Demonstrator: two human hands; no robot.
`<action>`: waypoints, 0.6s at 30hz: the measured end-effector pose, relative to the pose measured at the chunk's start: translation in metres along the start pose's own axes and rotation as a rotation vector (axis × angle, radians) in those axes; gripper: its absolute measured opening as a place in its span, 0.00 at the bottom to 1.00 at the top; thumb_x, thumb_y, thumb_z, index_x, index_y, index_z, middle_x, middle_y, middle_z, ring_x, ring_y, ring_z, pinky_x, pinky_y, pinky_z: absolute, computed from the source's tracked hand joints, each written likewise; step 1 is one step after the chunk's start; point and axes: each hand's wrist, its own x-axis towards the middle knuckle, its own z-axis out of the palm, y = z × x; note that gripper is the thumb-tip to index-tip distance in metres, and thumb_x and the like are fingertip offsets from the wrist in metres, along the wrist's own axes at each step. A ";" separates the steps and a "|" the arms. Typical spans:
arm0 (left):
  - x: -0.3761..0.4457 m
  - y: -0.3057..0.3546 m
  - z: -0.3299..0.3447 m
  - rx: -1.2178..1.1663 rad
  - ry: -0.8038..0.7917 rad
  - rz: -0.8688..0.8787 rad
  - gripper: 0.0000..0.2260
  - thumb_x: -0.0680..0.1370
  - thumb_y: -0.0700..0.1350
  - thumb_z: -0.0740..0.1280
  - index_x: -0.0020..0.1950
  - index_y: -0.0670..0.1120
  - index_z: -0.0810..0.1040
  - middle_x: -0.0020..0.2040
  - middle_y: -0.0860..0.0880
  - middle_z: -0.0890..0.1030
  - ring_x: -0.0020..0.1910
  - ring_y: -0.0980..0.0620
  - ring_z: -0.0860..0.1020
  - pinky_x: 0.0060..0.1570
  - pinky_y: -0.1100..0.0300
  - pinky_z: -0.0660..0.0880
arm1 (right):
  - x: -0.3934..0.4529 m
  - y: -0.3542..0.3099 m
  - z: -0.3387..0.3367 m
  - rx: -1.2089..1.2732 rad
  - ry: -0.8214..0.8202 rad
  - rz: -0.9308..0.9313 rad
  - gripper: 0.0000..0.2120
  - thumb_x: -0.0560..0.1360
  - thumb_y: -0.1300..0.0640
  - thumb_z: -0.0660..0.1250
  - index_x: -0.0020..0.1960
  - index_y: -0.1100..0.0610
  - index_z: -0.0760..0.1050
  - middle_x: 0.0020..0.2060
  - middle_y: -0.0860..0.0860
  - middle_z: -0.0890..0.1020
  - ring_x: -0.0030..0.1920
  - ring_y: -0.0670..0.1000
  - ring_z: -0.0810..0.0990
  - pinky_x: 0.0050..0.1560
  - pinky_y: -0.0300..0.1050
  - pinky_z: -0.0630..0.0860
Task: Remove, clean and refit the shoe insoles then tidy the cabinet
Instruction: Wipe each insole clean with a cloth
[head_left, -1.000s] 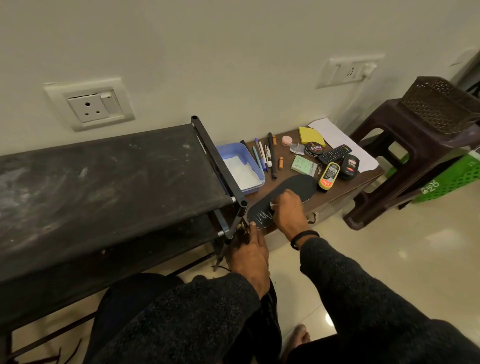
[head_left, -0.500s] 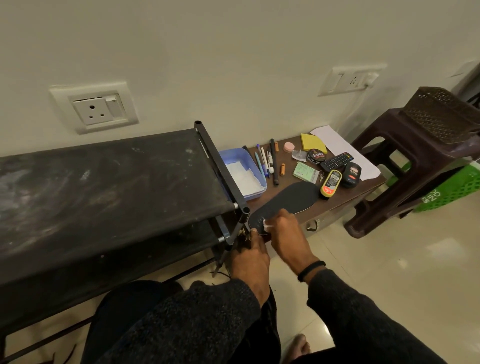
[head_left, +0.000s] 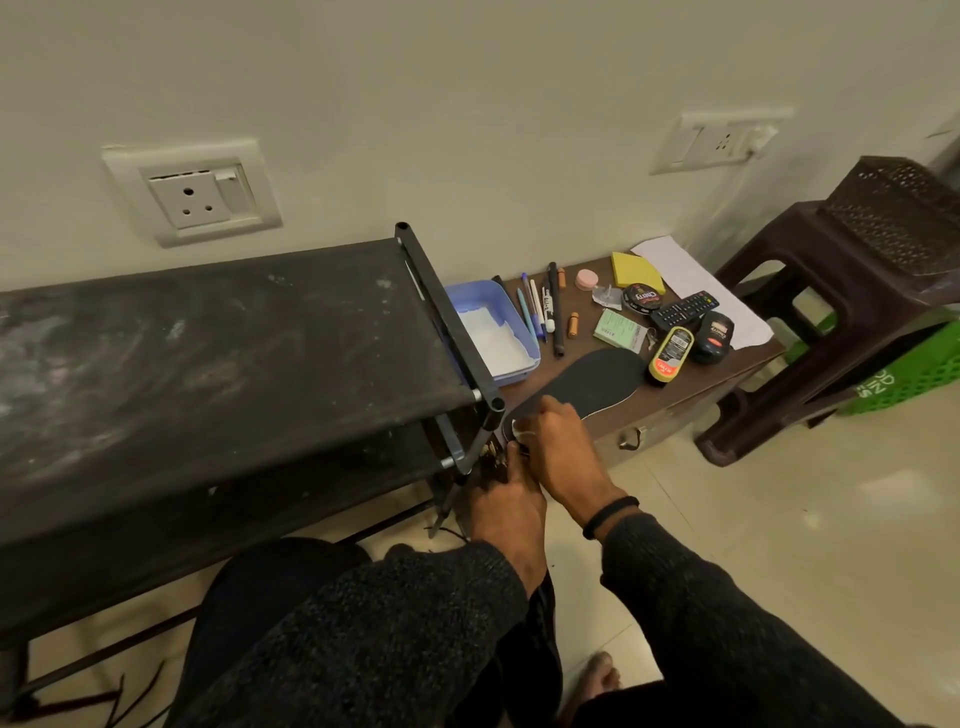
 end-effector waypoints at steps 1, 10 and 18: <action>-0.001 -0.001 0.000 0.011 0.005 0.003 0.48 0.76 0.40 0.74 0.82 0.41 0.40 0.80 0.41 0.56 0.62 0.41 0.77 0.62 0.46 0.75 | -0.003 0.002 -0.001 -0.029 -0.024 -0.026 0.09 0.77 0.63 0.70 0.56 0.57 0.84 0.54 0.55 0.78 0.53 0.56 0.76 0.49 0.44 0.73; 0.001 -0.004 0.000 -0.014 -0.065 -0.004 0.55 0.72 0.41 0.78 0.82 0.44 0.38 0.82 0.42 0.49 0.64 0.39 0.75 0.62 0.43 0.75 | 0.028 0.032 -0.008 -0.084 0.002 0.122 0.11 0.76 0.65 0.70 0.58 0.60 0.83 0.54 0.56 0.78 0.52 0.56 0.77 0.52 0.47 0.78; 0.003 -0.001 0.002 -0.182 -0.061 -0.105 0.47 0.78 0.41 0.71 0.82 0.48 0.38 0.72 0.41 0.69 0.65 0.40 0.75 0.65 0.45 0.74 | 0.033 0.011 0.014 0.008 -0.019 0.020 0.11 0.77 0.65 0.68 0.57 0.55 0.81 0.52 0.49 0.79 0.51 0.48 0.79 0.53 0.44 0.81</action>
